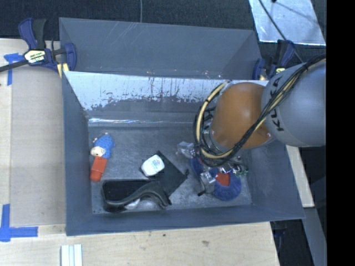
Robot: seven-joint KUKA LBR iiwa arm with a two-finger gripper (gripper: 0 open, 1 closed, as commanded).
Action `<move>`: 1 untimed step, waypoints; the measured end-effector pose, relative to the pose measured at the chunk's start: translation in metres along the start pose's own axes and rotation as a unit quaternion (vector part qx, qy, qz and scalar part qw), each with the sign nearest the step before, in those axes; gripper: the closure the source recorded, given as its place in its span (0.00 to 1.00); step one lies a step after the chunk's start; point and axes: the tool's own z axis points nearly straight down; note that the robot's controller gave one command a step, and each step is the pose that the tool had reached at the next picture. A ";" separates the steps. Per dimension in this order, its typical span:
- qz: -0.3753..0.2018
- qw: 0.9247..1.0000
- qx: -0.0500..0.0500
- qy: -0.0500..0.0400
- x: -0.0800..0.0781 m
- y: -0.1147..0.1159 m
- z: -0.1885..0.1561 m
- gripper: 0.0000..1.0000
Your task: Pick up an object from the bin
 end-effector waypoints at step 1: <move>0.000 1.000 0.000 0.001 0.001 0.000 -0.001 1.00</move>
Offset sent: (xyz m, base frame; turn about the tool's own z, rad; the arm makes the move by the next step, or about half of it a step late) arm 0.0000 0.0000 0.0000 0.0000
